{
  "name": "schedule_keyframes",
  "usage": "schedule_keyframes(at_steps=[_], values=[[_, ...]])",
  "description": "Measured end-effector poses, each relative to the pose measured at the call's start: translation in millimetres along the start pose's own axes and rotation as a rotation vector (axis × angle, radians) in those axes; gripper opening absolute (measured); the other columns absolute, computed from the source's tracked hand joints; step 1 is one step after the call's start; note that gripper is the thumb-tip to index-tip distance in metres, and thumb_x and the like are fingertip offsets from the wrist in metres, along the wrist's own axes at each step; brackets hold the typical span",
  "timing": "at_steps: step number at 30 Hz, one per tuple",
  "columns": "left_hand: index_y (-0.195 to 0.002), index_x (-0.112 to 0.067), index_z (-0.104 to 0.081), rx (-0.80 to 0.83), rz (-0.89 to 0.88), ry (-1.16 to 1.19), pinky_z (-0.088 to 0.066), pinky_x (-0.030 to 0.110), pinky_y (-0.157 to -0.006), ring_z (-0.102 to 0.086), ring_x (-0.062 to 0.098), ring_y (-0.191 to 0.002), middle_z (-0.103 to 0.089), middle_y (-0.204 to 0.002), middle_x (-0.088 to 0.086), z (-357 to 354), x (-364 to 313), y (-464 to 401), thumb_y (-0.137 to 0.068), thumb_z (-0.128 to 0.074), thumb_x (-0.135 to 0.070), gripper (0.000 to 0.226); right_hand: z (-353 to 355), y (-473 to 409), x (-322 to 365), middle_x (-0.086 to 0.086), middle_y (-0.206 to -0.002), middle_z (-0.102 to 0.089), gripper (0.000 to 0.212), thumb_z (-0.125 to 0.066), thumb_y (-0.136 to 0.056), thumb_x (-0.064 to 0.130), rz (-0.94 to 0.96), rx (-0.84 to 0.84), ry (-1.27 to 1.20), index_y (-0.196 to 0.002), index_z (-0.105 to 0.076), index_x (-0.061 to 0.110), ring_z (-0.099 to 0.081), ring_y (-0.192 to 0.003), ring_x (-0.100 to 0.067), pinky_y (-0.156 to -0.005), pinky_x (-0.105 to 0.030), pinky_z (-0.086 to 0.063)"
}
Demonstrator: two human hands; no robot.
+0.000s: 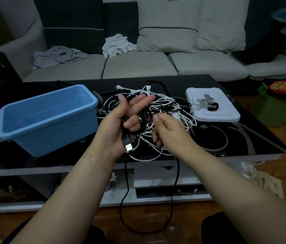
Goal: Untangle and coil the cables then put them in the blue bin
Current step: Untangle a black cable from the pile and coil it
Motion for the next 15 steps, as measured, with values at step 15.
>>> schedule_keyframes(at_steps=[15], values=[[-0.126, -0.01, -0.045, -0.321, -0.355, -0.763, -0.057, 0.024, -0.066, -0.073, 0.012, -0.088, -0.057, -0.115, -0.007, 27.6, -34.0, 3.9, -0.102, -0.044, -0.026, 0.028, -43.3, 19.5, 24.2, -0.007, -0.102, -0.066, 0.031, -0.037, -0.1, 0.03, 0.237, 0.248, 0.923, -0.131, -0.042, 0.029, -0.06, -0.092, -0.033, -0.065, -0.037, -0.045]])
Point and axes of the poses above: each hand's wrist, its own y-axis away from the middle knuckle, its own z-axis out of the back of the hand, x = y × z, the point moved 10 cm from there along -y, towards the middle knuckle
